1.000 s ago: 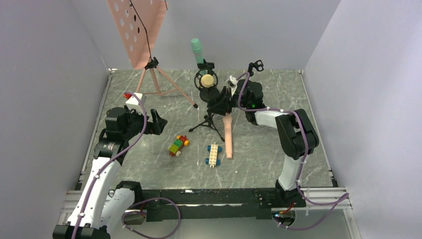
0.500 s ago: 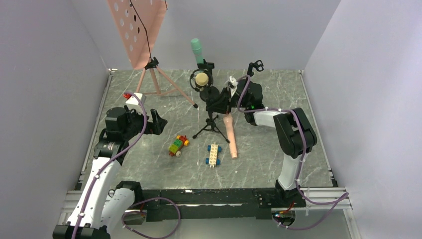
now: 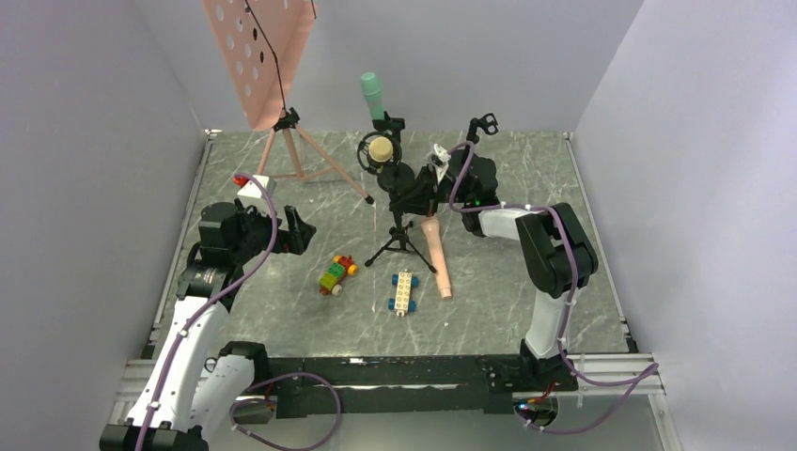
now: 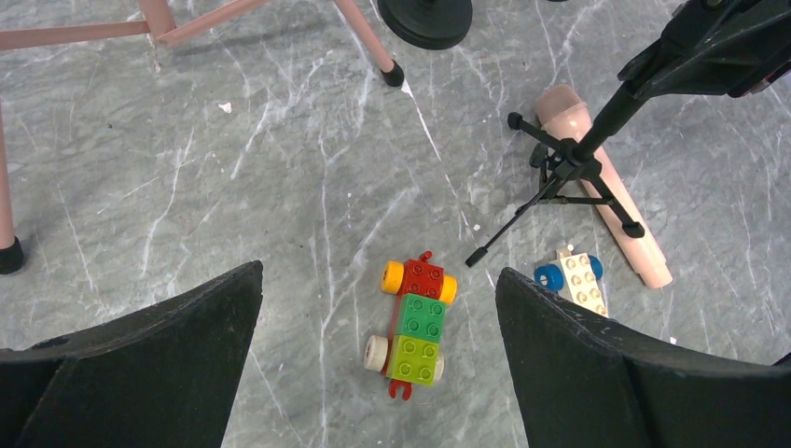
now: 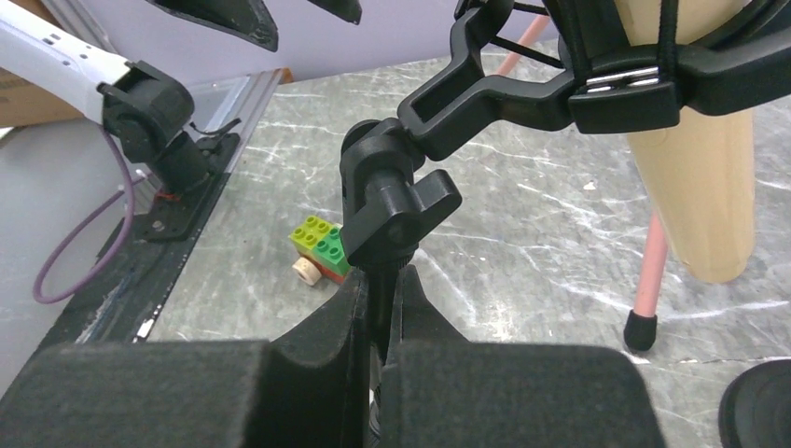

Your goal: Attach the microphones to the stand

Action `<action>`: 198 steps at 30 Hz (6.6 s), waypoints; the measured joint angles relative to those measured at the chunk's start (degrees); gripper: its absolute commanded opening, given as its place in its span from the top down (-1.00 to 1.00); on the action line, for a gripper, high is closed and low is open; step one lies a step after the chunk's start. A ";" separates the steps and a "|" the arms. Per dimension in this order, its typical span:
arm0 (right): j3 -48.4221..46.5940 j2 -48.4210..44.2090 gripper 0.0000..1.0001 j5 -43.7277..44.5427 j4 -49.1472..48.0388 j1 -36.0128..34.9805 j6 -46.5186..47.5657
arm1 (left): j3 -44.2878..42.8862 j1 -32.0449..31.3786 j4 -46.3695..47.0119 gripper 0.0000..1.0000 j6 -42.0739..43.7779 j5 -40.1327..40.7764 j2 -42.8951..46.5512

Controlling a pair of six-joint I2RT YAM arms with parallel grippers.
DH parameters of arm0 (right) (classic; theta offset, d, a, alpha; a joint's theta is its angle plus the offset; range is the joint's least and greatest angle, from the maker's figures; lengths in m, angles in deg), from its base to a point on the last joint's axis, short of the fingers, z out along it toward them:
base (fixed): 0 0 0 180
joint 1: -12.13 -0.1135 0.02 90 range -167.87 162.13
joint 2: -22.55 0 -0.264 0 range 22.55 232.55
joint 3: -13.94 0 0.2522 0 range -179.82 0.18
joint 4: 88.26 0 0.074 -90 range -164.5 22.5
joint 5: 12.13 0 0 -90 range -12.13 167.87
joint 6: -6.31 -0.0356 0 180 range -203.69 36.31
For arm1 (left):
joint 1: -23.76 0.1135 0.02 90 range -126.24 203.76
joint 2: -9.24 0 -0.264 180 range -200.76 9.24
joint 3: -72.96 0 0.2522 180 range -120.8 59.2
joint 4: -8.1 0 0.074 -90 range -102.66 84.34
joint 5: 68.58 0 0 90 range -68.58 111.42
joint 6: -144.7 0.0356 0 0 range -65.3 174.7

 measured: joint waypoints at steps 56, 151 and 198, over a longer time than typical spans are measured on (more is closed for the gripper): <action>0.15 -20.61 1.00 -5.09 16.31 37.44 5.11 | 0.00 0.00 0.00 -0.99 0.20 0.00 -1.86; -6.34 8.48 -0.72 -2.58 -4.98 51.91 9.62 | 0.00 0.00 -0.24 -0.99 1.09 1.09 -4.35; 0.85 -12.22 -0.98 61.31 43.63 10.49 11.02 | 0.00 0.02 -0.33 -0.99 1.09 -2.36 2.64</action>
